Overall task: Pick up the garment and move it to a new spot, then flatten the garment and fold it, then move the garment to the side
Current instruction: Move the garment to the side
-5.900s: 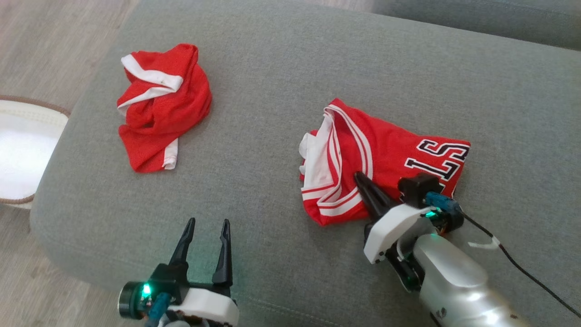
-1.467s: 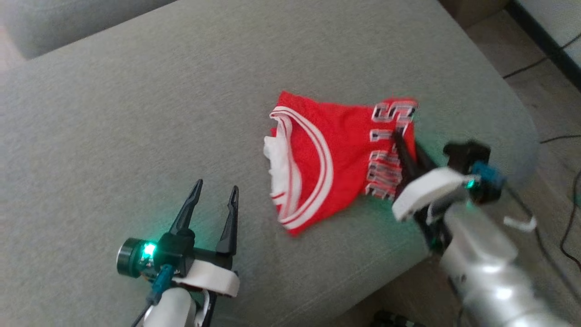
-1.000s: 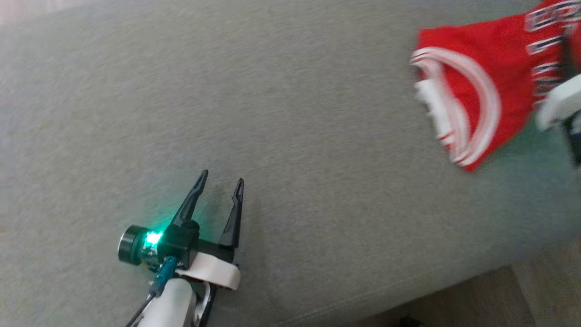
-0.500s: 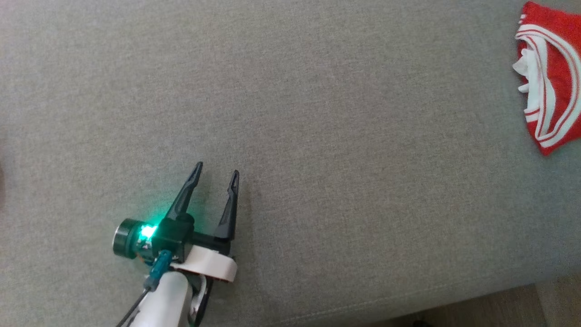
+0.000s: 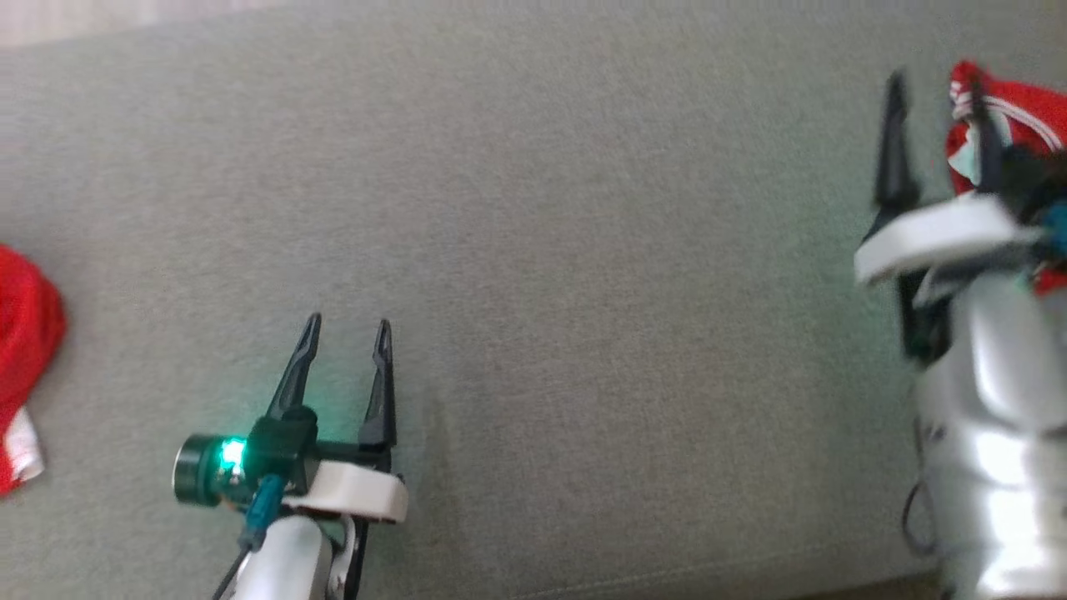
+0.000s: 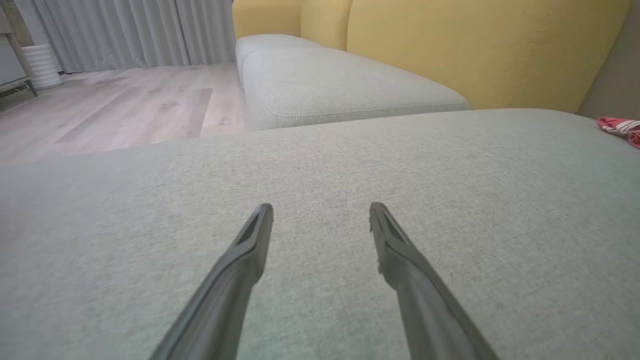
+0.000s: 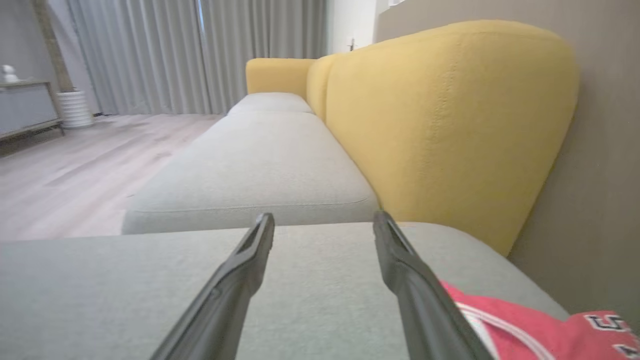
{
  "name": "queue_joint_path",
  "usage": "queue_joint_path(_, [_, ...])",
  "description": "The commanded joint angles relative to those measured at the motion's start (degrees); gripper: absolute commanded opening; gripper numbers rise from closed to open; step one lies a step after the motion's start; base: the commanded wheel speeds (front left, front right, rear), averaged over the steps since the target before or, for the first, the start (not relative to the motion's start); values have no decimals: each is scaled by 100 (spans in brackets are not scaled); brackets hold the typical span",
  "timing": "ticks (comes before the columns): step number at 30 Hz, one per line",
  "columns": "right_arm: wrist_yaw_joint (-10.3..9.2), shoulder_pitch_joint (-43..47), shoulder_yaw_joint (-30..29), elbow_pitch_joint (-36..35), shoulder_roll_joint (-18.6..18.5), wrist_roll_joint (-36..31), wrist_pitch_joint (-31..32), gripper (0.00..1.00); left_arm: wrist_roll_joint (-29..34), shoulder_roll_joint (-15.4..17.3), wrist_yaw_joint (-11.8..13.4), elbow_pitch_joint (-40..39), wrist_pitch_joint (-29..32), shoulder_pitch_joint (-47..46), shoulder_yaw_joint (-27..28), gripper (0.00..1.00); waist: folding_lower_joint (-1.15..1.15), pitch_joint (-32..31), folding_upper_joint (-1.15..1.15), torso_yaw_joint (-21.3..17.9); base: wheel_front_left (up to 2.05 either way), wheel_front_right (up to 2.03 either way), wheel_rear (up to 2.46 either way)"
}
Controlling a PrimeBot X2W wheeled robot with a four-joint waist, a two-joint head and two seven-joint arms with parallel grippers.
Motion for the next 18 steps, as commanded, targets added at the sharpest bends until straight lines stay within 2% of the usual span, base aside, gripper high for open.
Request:
queue_joint_path(1, [37,32,178,-223,69,76,-61,100,-32,24,36,-186,-29,2,214,100,1,-149,0,137,0,0,0])
queue_joint_path(10, [37,1253,806,-397,147,822,-62,100,-249,24,234,-229,-29,363,452,100,1,-673,0,458,0,0,0])
queue_joint_path(18, [37,1785,960,-485,149,1213,-62,100,-368,24,369,-237,-29,653,731,100,1,-1098,0,553,0,0,0])
